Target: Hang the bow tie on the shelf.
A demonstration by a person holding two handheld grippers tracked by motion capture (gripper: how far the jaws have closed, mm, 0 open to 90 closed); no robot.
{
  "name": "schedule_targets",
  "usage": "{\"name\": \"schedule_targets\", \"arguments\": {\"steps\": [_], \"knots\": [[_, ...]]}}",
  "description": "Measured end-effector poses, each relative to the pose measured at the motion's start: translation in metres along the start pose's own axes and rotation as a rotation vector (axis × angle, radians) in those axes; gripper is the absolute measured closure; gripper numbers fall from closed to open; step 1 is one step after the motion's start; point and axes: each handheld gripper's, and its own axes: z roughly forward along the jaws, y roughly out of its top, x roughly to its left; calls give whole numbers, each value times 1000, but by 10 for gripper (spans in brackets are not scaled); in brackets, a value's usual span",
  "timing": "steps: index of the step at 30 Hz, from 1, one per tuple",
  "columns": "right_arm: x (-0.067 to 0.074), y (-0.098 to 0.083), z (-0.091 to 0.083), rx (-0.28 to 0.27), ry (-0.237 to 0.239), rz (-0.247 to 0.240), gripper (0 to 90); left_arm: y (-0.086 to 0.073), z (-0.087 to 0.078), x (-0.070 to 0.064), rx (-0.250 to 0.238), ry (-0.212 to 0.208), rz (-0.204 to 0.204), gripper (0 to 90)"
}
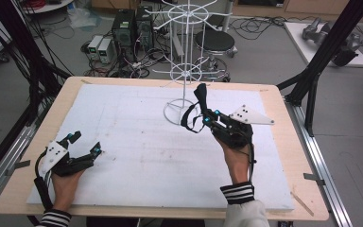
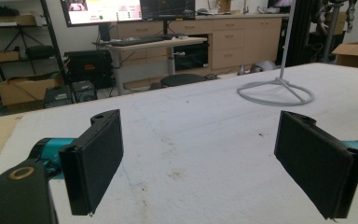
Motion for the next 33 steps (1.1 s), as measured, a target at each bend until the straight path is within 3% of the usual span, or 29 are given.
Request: {"name": "schedule_targets", "arguments": {"steps": [15, 33], "knots": [[1, 15, 20, -22, 14, -7, 782, 0, 0, 0, -3, -1, -2, 159], [-3, 21, 45, -10, -19, 3, 783, 0, 0, 0, -6, -1, 0, 159]]}}
